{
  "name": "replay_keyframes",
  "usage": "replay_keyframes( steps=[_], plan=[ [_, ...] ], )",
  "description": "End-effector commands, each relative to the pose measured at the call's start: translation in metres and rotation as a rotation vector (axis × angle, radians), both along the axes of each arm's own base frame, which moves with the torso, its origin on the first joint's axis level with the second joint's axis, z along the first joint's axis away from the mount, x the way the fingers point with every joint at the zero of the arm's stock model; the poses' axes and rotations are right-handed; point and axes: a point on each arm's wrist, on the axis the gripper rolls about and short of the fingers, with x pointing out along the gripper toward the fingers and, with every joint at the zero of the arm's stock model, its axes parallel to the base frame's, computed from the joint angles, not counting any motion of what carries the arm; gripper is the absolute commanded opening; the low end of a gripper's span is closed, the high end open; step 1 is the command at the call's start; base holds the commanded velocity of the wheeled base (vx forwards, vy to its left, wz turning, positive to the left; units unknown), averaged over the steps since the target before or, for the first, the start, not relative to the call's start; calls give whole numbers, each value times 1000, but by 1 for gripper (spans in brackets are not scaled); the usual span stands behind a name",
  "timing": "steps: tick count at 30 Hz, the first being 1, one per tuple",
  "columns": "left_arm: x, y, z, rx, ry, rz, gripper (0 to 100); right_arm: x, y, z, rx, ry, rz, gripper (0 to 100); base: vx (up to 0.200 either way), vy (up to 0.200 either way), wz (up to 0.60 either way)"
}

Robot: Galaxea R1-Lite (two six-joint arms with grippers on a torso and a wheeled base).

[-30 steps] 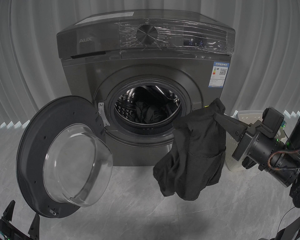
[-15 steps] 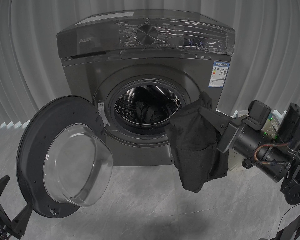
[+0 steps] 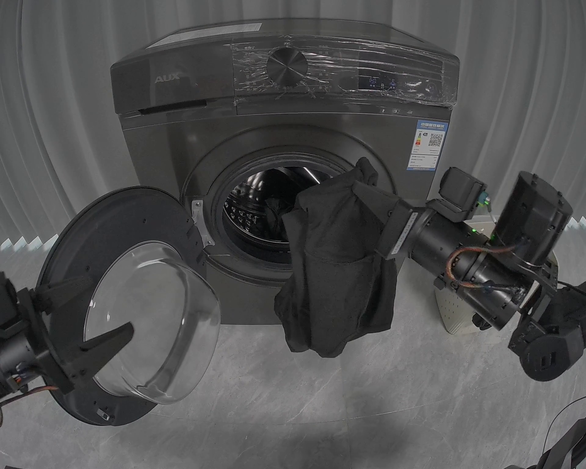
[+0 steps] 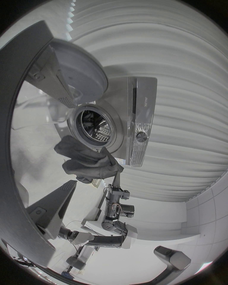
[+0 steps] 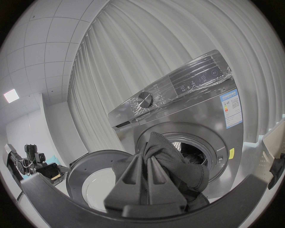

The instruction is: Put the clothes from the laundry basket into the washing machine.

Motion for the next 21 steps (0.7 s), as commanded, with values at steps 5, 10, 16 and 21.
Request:
replay_keyframes(
  steps=[5, 10, 16, 21],
  plan=[
    [65, -62, -28, 38, 155, -98, 100, 32, 28, -18, -8, 31, -50, 0, 0, 0, 0],
    [91, -81, -43, 34, 183, -80, 100, 36, 31, -18, -5, 28, -51, 0, 0, 0, 0],
    [117, -100, -54, 19, 164, -72, 100, 39, 32, -14, 7, 18, -65, 0, 0, 0, 0],
    [125, -116, -66, 38, 201, -104, 100, 44, 34, -12, 17, 10, -75, 0, 0, 0, 0]
  ],
)
